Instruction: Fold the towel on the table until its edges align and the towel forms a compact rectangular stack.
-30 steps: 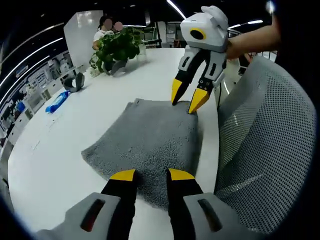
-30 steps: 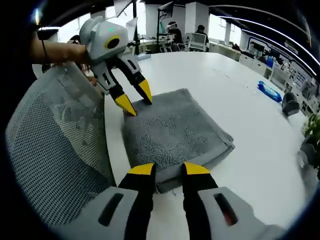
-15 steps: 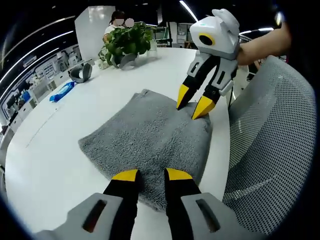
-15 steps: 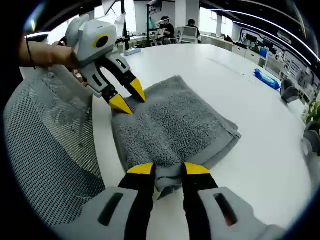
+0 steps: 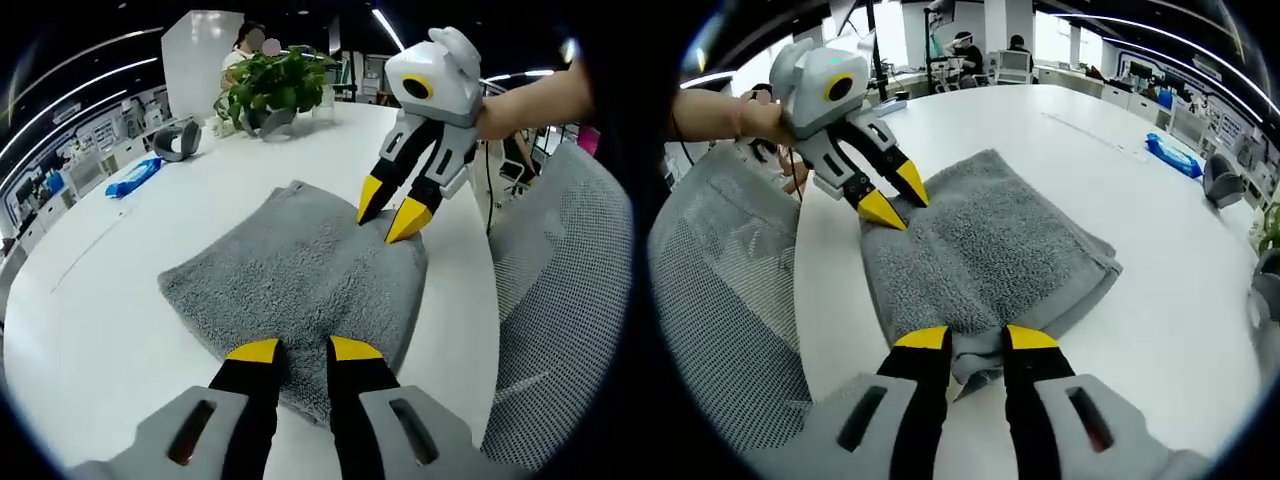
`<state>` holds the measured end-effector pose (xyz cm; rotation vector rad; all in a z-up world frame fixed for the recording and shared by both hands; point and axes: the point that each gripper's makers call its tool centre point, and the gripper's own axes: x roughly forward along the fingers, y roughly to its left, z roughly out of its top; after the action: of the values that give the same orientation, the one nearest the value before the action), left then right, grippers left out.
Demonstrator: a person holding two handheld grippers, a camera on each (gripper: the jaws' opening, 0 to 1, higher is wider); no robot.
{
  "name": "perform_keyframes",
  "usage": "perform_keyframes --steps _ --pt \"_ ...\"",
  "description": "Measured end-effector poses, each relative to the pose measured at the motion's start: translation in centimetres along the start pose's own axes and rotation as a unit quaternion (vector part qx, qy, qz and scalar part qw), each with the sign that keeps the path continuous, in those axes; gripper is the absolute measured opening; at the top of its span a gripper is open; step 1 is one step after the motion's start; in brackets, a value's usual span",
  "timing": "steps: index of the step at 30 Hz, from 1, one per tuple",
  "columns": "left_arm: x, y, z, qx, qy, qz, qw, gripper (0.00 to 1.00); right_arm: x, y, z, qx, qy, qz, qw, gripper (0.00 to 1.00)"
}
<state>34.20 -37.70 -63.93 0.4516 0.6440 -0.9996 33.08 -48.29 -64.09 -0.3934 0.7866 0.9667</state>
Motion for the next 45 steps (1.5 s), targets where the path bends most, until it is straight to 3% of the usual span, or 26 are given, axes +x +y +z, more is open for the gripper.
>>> perform_keyframes --steps 7,14,18,21,22,24,26,27,31,33,34,36,37,38,45 --pt "0.9 2.5 0.6 -0.011 0.006 0.001 0.9999 0.18 0.9 -1.9 1.0 -0.001 -0.004 -0.004 1.0 0.18" --pt "1.1 3.1 0.6 -0.009 0.012 0.007 0.9999 0.18 1.3 -2.6 1.5 0.002 -0.016 -0.013 0.9998 0.18" --pt "0.6 3.0 0.8 -0.015 0.005 0.001 0.9999 0.18 1.0 -2.5 1.6 0.042 -0.023 -0.011 0.9988 0.18" --pt "-0.3 3.1 1.3 -0.078 -0.017 -0.003 0.9968 0.2 0.5 -2.3 1.8 0.052 -0.041 -0.009 0.9978 0.2" --pt "-0.8 3.3 1.5 -0.082 -0.023 0.002 0.9963 0.21 0.0 -2.4 2.0 0.072 -0.05 -0.016 0.996 0.22" --pt "-2.0 3.2 2.2 -0.066 -0.041 0.015 0.9969 0.3 -1.5 -2.0 2.9 0.115 -0.08 -0.021 0.9899 0.35" --pt "-3.6 2.9 3.4 -0.049 -0.075 0.024 0.9957 0.45 -2.7 -1.8 3.8 0.128 -0.111 -0.027 0.9852 0.55" --pt "-4.4 2.8 3.8 -0.046 -0.088 0.03 0.9946 0.5 -3.9 -1.7 4.3 0.122 -0.132 -0.04 0.9829 0.6" --pt "-9.0 2.8 6.1 -0.075 -0.173 0.073 0.9793 0.77 -7.4 -1.2 5.6 0.118 -0.186 -0.078 0.9723 0.78" --pt "-11.5 2.8 7.0 -0.081 -0.215 0.1 0.9681 0.99 -8.8 -0.9 6.3 0.129 -0.224 -0.095 0.9613 0.97" --pt "-13.0 2.4 6.8 -0.087 -0.221 0.107 0.9654 0.97 -9.6 -1.0 6.4 0.136 -0.239 -0.108 0.9555 0.98" --pt "-14.6 2.0 6.6 -0.096 -0.228 0.114 0.9622 0.99 -10.6 -0.3 6.0 0.138 -0.237 -0.114 0.9549 1.0" --pt "-16.1 2.0 6.4 -0.085 -0.238 0.137 0.9577 0.99 -11.6 0.1 5.8 0.134 -0.239 -0.127 0.9535 1.0" --pt "-17.3 1.6 6.1 -0.067 -0.24 0.147 0.9572 0.99 -12.3 0.3 5.8 0.133 -0.248 -0.135 0.9502 1.0" --pt "-20.4 0.6 2.7 -0.064 -0.219 0.199 0.953 0.99 -15.5 2.2 4.9 0.142 -0.277 -0.172 0.9345 1.0"
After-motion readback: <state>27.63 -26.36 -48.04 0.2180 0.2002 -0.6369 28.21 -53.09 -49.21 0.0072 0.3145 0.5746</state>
